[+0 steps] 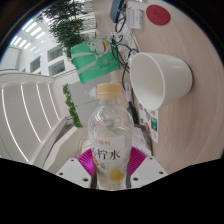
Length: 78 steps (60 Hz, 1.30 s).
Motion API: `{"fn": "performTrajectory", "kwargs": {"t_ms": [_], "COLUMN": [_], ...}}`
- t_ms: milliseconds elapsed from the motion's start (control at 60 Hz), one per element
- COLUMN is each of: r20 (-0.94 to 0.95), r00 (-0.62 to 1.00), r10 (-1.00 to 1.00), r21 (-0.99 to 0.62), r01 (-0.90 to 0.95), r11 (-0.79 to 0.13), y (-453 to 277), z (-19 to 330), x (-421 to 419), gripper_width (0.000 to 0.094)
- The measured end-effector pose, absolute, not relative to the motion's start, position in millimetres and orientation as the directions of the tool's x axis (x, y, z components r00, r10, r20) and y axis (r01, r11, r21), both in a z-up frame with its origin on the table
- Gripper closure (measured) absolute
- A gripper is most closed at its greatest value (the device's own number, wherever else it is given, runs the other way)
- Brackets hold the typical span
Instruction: Pour water
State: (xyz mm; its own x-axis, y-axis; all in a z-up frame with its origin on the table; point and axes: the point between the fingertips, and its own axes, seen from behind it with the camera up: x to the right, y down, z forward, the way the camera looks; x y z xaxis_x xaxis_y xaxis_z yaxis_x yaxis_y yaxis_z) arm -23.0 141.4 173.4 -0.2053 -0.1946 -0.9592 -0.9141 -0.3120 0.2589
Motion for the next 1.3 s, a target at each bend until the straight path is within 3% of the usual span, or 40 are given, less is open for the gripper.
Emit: {"fn": "performTrajectory", "kwargs": {"t_ms": [133,150,250,483,600,683,767,833,900,967,1033,1083,1117,1233,1300], "r20": [-0.836,-0.808,-0.750,-0.691,-0.744,-0.879,-0.990,-0.959,-0.786,-0.553,-0.321,-0.148,-0.059,0.016,-0.008], "r00": [-0.517,-0.555,-0.634,-0.703,-0.647,-0.459,-0.133,0.222,0.561,0.819,0.945,0.989,0.998,0.992,0.991], "r10": [-0.183,-0.198,-0.189,-0.168,-0.169,-0.131,0.047,0.174,0.260,0.155,0.062,0.007,-0.023,-0.128,-0.134], "r21": [0.548,0.589,0.659,0.718,0.661,0.469,0.095,-0.273,-0.610,-0.828,-0.934,-0.975,-0.989,-0.999,-0.996], "r01": [-0.773,-0.746,-0.691,-0.639,-0.674,-0.779,-0.872,-0.886,-0.774,-0.560,-0.327,-0.147,-0.055,0.012,-0.020], "r11": [-0.321,-0.310,-0.297,-0.276,-0.331,-0.416,-0.480,-0.374,-0.173,0.006,0.143,0.169,0.138,-0.030,-0.092], "y": [144,141,151,152,150,144,134,144,147,145,152,141,149,152,176], "z": [191,205,202,211,220,247,297,347,390,417,408,383,357,198,146], "x": [-6,-2,-2,16,9,3,18,57,124,178,253,284,299,356,376], "gripper_width": [0.0551,0.0550,0.0551,0.0551,0.0551,0.0548,0.0548,0.0537,0.0532,0.0529,0.0466,0.0443,0.0435,0.0435,0.0432]}}
